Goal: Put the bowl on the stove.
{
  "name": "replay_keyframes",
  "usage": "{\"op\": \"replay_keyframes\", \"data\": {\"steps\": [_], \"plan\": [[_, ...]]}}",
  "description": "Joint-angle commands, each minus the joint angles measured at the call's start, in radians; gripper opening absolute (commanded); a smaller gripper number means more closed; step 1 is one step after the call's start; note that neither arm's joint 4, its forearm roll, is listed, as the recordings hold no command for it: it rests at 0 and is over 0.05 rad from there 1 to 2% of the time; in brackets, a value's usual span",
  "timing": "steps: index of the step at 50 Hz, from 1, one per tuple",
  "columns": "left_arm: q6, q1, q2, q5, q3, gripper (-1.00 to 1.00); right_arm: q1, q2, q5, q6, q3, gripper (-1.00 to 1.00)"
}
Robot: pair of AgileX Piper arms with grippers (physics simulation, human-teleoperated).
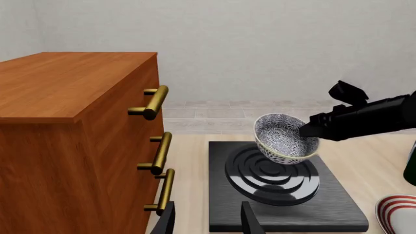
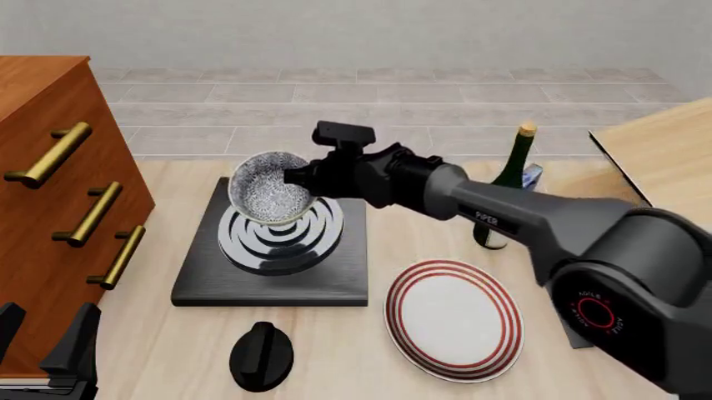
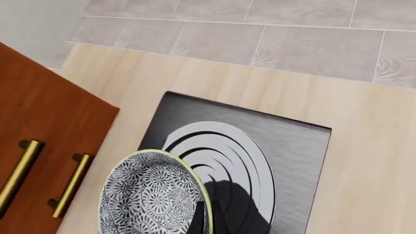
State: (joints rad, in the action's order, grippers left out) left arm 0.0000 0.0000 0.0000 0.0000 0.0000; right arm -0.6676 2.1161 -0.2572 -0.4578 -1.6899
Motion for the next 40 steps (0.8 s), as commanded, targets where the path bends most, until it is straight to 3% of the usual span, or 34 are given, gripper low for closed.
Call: {"op": "replay_keyframes", "data": {"steps": [1, 40], "plan": [[0.000, 0.000, 0.000, 0.000, 0.000, 1.00, 0.005, 0.028, 0.009, -0.003, -0.022, -1.00], [0.000, 0.000, 0.000, 0.000, 0.000, 1.00, 0.018, 0.164, 0.074, -0.035, -0.052, -1.00]]}}
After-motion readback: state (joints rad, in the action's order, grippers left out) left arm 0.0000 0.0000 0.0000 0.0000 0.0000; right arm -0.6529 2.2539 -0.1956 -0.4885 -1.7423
